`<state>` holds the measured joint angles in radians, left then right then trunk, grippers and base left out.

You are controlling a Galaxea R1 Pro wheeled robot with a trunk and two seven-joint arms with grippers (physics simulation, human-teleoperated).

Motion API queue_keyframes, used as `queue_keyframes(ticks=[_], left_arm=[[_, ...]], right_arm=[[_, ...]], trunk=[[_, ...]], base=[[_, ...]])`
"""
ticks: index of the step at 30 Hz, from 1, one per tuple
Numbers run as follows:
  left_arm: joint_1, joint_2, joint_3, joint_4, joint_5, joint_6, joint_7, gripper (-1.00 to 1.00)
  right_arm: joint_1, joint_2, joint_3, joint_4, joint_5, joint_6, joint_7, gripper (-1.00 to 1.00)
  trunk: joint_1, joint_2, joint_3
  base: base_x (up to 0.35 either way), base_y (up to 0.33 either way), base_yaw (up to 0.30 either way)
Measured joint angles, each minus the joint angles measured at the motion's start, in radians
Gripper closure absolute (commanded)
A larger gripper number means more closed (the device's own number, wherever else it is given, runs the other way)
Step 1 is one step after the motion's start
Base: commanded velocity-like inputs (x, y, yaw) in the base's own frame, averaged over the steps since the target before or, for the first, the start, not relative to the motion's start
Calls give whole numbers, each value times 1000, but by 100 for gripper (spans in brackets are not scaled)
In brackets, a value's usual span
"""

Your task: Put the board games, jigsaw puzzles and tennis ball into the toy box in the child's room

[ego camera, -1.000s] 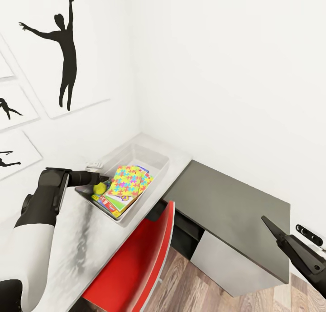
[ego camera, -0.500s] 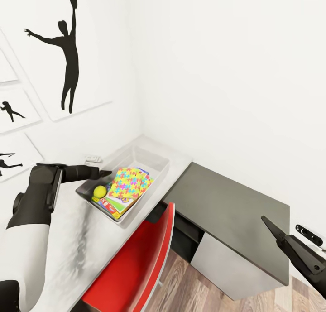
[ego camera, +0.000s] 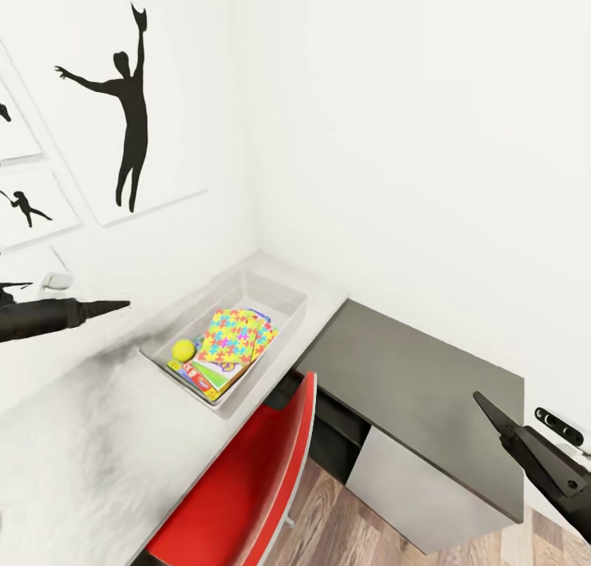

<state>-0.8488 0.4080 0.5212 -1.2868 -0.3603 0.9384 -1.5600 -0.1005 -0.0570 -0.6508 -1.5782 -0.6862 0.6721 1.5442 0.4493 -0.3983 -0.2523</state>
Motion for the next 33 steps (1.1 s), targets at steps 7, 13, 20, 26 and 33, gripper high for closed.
queue_keyframes(ticks=[7, 13, 20, 26, 33], left_arm=[[239, 13, 109, -18, 163, -2, -2, -100], [418, 0, 117, -26, 316, -6, -5, -100], [485, -4, 116, -41, 351, 23, -7, -100], [490, -4, 123, -47, 359, 40, -7, -100], [491, -3, 129, -47, 361, 42, -7, -100]], right_arm=[[0, 3, 1, 0, 0, 0, -1, -100], [0, 4, 3, 0, 0, 0, -2, -100], [0, 5, 6, -1, 0, -26, -2, -100], [0, 6, 6, 0, 9, -42, -3, -100], [0, 6, 8, 0, 25, -46, -5, -100]], trunk=[[0, 0, 11], [0, 0, 21], [0, 0, 27], [0, 0, 28], [0, 0, 28]], base=[[0, 0, -32], [0, 0, -79], [0, 0, -36], [0, 0, -2], [0, 0, 0]])
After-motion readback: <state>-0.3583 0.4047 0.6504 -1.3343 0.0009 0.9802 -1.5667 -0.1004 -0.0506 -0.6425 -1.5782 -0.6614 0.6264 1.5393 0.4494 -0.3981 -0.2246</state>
